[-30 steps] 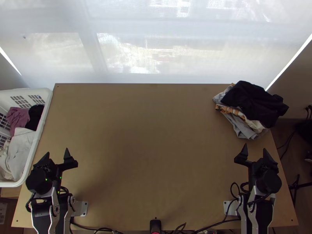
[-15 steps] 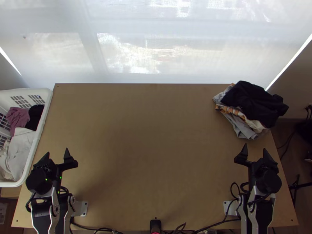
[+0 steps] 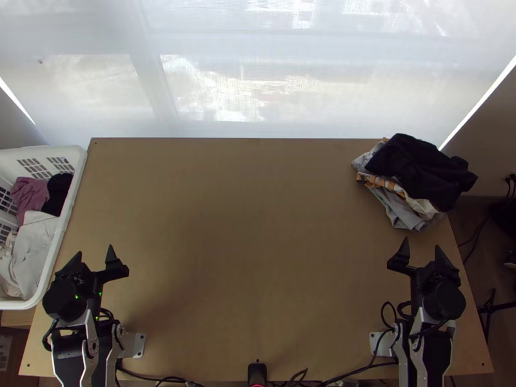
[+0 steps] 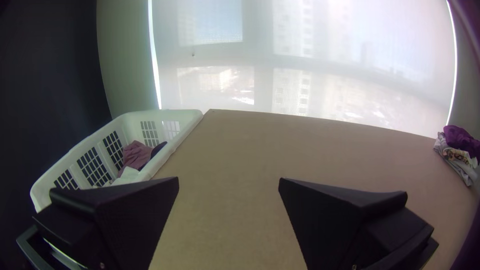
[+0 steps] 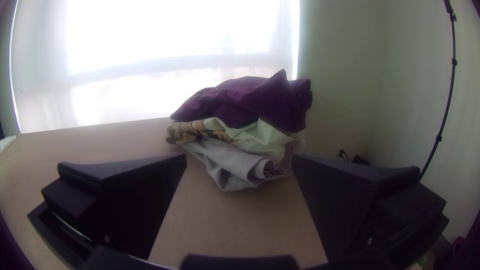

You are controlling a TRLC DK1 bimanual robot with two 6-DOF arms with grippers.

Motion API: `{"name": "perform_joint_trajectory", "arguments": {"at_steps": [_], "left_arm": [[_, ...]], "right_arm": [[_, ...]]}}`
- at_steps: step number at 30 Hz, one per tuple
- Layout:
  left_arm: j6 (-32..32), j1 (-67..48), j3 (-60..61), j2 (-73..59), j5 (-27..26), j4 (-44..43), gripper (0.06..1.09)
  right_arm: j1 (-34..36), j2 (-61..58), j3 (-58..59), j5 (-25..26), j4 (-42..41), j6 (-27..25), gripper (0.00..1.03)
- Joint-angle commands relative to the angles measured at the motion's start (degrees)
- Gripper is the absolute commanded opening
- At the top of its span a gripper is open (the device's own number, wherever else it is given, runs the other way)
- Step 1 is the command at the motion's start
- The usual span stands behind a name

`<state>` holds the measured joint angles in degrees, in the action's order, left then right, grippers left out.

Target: Fold the t-shirt

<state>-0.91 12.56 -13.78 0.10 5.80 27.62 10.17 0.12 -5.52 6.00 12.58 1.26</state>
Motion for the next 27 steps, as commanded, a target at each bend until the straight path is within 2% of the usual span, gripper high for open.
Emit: {"name": "perform_joint_trajectory", "arguments": {"at_steps": [1, 3, 5, 9, 13, 18, 23, 27], "left_arm": [[0.0, 0.0, 0.0, 0.0, 0.0, 0.0, 1.03], [-0.1, 0.0, 0.0, 0.0, 0.0, -0.1, 1.03], [0.0, 0.0, 0.0, 0.0, 0.0, 0.0, 1.03], [0.0, 0.0, 0.0, 0.0, 0.0, 0.0, 1.03], [-0.1, 0.0, 0.0, 0.0, 0.0, 0.0, 1.03], [-0.1, 0.0, 0.0, 0.0, 0.0, 0.0, 1.03], [0.1, -0.4, 0.0, 0.0, -0.1, 0.0, 1.03], [-1.1, -3.0, -0.6, 0.1, -0.1, 3.4, 1.03]], "right_arm": [[-0.4, 0.1, 0.0, 0.0, -3.2, 5.1, 0.98], [-0.8, 0.1, -0.1, 0.1, -8.4, 5.1, 0.98], [-2.0, 0.1, -0.4, 0.1, -14.7, 2.3, 0.93], [-7.9, -2.3, -5.1, 0.9, -11.3, -0.9, 0.92], [-10.4, -13.0, -15.0, 2.2, -6.5, -0.7, 0.92], [-15.0, -26.0, -31.5, 6.6, 4.6, 1.2, 0.92], [-24.0, -34.8, -45.5, 17.1, 20.7, 4.3, 0.92], [-24.3, -40.5, -56.4, 18.4, 32.2, 9.2, 0.92]]}}
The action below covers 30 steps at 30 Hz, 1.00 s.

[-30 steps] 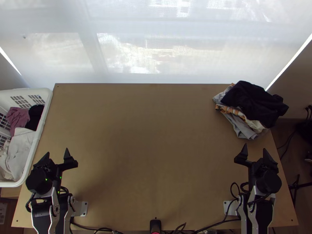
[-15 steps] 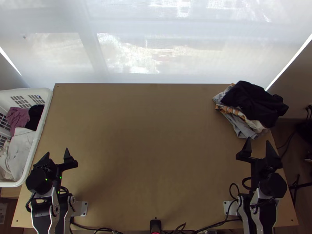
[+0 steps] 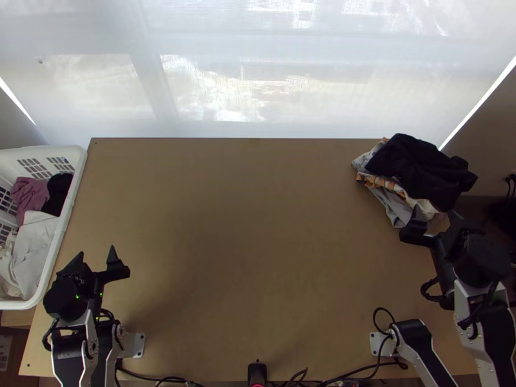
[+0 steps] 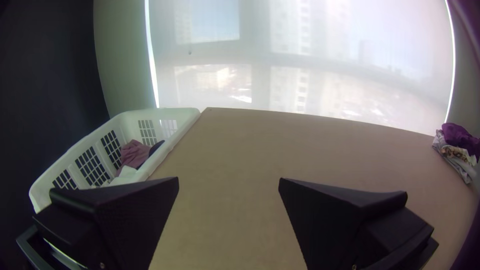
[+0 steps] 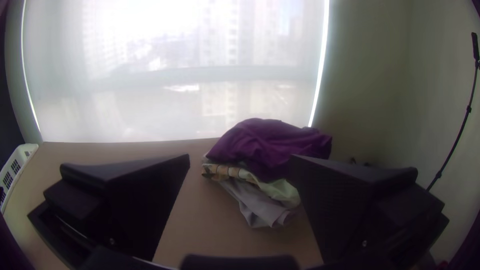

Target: Fold the t-shirt

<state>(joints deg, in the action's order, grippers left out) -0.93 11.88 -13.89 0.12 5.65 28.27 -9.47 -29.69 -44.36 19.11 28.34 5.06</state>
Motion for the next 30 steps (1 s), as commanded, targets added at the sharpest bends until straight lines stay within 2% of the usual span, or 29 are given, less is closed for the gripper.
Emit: {"name": "perform_joint_trajectory", "arguments": {"at_steps": [1, 2, 3, 8, 13, 20, 24, 26, 30], "left_arm": [[-2.7, -2.4, -0.6, 0.0, 0.2, 2.6, 1.03], [-8.4, -2.7, -0.7, 0.0, 0.2, 2.1, 1.03], [-11.2, -3.4, -0.7, -0.1, 0.3, 2.2, 1.03], [-13.7, -2.8, -4.3, -4.4, 1.0, 2.6, 1.03], [-7.0, -0.2, -21.2, -33.0, 0.7, 4.2, 1.03], [2.0, 1.4, -44.6, -59.1, 0.7, 13.7, 1.03], [8.0, 8.4, -63.0, -76.8, 0.5, 27.9, 1.03], [8.7, 11.9, -69.8, -82.2, 0.6, 31.8, 1.03], [7.3, 19.1, -77.0, -88.5, 0.4, 32.8, 1.03]], "right_arm": [[-4.9, -12.8, -20.4, 5.3, 19.3, 6.5, 0.92], [-5.5, -15.0, -23.4, 5.3, 22.4, 7.9, 0.93], [-6.8, -17.2, -25.7, 5.3, 25.3, 8.7, 0.98], [-5.2, -19.8, -28.3, 2.9, 28.7, 8.7, 0.98], [-6.1, -21.1, -29.3, 3.0, 32.2, 7.9, 0.98], [-4.6, -20.2, -28.1, 3.0, 33.1, 7.9, 0.98], [-2.5, -17.9, -25.9, 3.1, 33.4, 6.5, 0.98], [-1.3, -16.8, -25.1, 3.1, 33.4, 5.2, 0.98], [-0.2, -16.1, -25.0, 3.1, 33.4, 5.0, 0.98]]}}
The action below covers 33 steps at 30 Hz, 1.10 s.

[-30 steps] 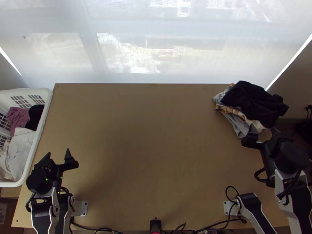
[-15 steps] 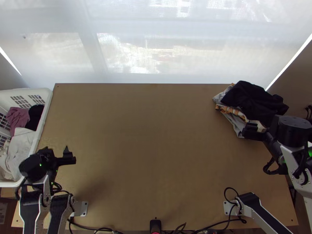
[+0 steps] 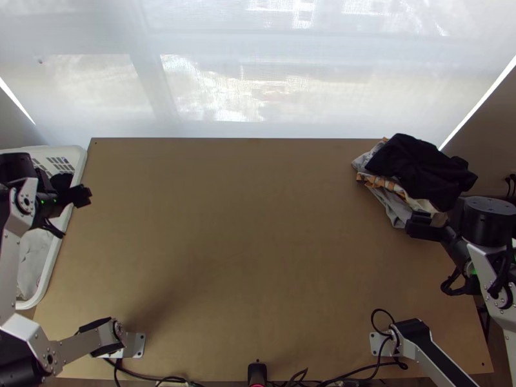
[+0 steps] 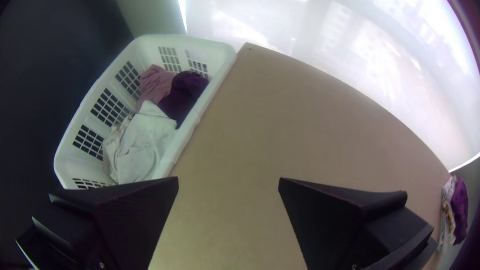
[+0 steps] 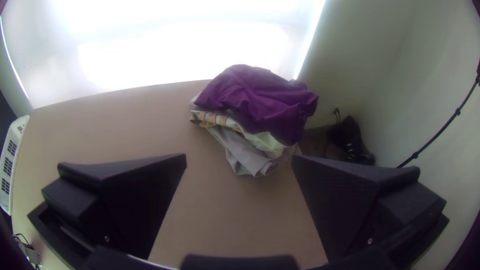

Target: Fold the t-shirt

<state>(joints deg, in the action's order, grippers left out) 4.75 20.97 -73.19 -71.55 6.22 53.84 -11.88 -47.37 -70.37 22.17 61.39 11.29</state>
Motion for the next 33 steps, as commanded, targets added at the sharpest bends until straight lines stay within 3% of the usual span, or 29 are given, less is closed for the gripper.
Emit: {"name": "perform_joint_trajectory", "arguments": {"at_steps": [1, 6, 11, 14, 18, 23, 27, 33], "left_arm": [[0.8, 11.6, -19.4, -18.4, -0.2, 7.2, 1.03], [-2.0, 21.9, -26.7, -26.0, -0.2, 1.6, 1.03], [-2.9, 29.1, -36.1, -39.5, -0.5, 5.8, 1.03], [-3.2, 33.3, -36.8, -44.1, -6.9, 5.9, 1.03], [-3.7, 36.2, -32.1, -44.6, -7.4, -3.6, 1.03], [-7.1, 37.4, -28.9, -47.5, -6.6, -12.4, 1.03], [-9.3, 38.4, -26.7, -51.0, -2.3, -18.3, 1.03], [-10.9, 41.0, -22.6, -56.5, -2.3, -26.3, 1.03]], "right_arm": [[2.2, 1.7, 1.1, 0.0, 0.4, -1.2, 0.98], [2.2, 1.8, 0.8, 0.0, 0.3, -0.8, 0.98], [2.3, 1.8, 0.8, 0.1, 0.3, -0.7, 0.98], [2.2, 1.8, 0.8, 0.0, 0.3, -0.3, 0.98], [2.2, 2.0, 0.7, 0.1, 0.3, -0.2, 0.98], [0.6, 4.0, 0.5, -0.5, 0.1, -6.1, 0.98], [-0.5, 5.8, 0.5, -0.5, -0.3, -9.0, 0.98], [0.2, 6.3, 1.3, -0.4, 0.9, -11.5, 0.98]]}}
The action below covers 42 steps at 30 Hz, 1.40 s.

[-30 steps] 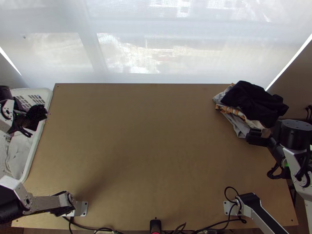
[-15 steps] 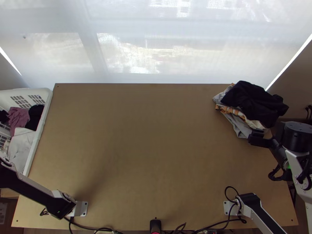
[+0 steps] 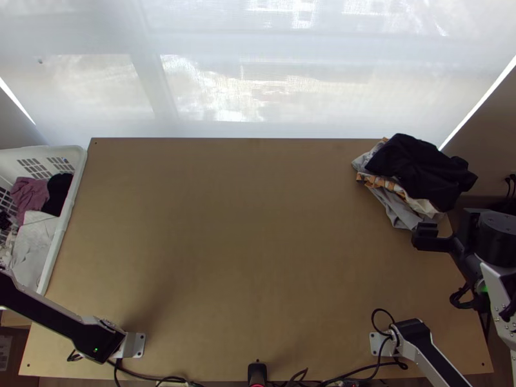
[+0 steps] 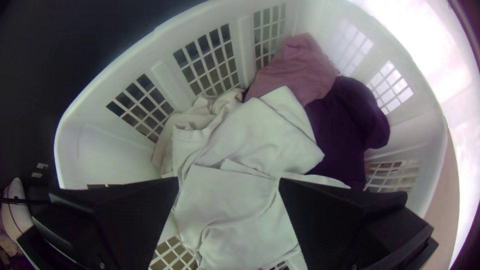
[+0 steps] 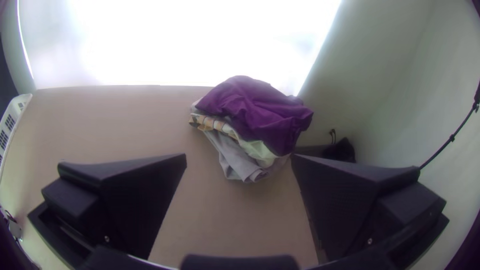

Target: Fold the t-shirt

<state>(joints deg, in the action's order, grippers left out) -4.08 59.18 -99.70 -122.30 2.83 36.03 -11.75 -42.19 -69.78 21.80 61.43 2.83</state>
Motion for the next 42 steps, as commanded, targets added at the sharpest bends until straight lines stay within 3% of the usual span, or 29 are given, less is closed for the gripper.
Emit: {"name": "perform_joint_trajectory", "arguments": {"at_steps": [1, 16, 30, 32, 37, 42], "left_arm": [[-2.3, 3.2, 4.5, -6.6, 1.1, -9.8, 1.03], [-4.6, 2.1, 6.4, -18.6, 0.0, -20.6, 1.03], [-3.4, -1.3, -0.1, -26.8, 0.0, -21.2, 1.03], [-2.8, -1.7, -0.2, -27.7, 0.0, -21.2, 0.96], [-0.8, -1.8, -0.3, -29.4, -1.3, -21.1, 0.62], [0.9, -1.2, -0.8, -29.1, -1.2, -20.7, 0.1]], "right_arm": [[0.1, 1.4, 1.1, 0.0, 1.3, -3.1, 0.98], [0.8, -0.5, 1.3, -0.1, 5.8, -3.6, 0.98], [2.9, -2.0, 0.9, -0.2, 9.1, -2.5, 0.98], [3.0, -2.5, 0.6, -0.2, 9.4, -2.5, 0.98], [3.3, -3.5, -0.4, -0.2, 9.8, -2.5, 0.98], [3.7, -3.6, -0.4, -0.2, 10.1, -2.4, 0.98]]}}
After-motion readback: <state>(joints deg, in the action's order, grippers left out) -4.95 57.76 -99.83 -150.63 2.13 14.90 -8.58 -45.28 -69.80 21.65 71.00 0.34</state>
